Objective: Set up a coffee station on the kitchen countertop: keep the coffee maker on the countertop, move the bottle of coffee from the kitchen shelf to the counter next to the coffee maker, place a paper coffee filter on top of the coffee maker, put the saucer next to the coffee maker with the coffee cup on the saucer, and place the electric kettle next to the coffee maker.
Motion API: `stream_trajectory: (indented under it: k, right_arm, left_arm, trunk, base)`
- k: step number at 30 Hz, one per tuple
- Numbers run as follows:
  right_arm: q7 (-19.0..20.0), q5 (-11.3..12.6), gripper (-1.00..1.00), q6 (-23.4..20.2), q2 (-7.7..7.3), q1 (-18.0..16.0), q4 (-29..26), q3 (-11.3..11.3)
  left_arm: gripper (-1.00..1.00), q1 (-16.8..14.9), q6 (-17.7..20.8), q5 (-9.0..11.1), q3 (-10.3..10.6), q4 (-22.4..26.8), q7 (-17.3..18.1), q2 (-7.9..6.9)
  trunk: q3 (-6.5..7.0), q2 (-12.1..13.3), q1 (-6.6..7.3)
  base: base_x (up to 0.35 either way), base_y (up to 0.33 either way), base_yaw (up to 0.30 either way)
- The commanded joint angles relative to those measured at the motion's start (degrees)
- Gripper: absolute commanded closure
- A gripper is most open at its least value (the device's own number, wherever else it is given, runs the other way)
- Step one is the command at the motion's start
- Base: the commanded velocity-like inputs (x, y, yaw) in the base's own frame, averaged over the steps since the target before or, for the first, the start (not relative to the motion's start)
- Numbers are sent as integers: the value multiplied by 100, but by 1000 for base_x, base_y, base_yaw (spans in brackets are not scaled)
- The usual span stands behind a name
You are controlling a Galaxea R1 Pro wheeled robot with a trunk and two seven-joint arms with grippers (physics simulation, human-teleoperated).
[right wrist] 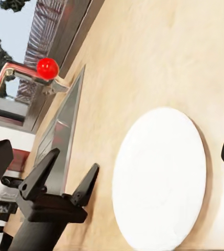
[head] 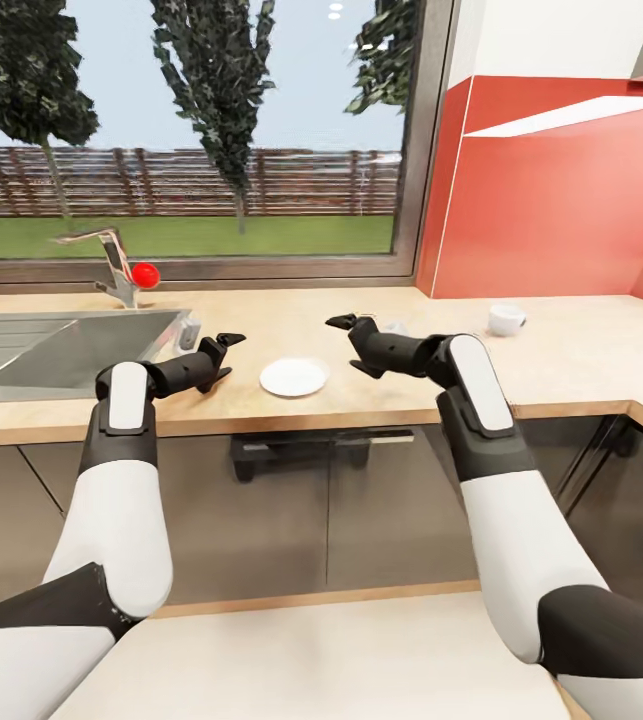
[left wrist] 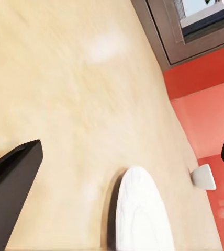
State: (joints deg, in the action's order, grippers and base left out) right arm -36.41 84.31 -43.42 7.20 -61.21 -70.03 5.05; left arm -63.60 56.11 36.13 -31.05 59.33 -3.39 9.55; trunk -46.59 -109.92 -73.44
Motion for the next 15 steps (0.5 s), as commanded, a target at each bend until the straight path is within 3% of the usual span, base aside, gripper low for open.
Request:
stream_trajectory:
  k: [1,6,15]
  right_arm:
    - [-20,56,-100,5,1,-5,80,42]
    - [235,54,-100,14,1,-5,249,145]
    - [351,54,-100,18,6,-5,456,233]
  left_arm:
    - [-100,-4,49,-55,-15,-2,-65,45]
    - [-100,-4,49,-54,-15,-31,-65,45]
    - [-100,-4,49,-55,-15,-58,-65,45]
  trunk:
    - [-7,-2,0]
    - [-7,-2,0]
    - [-7,-2,0]
  base:
    - [3,-2,0]
    - [1,-1,0]
    - [0,0,0]
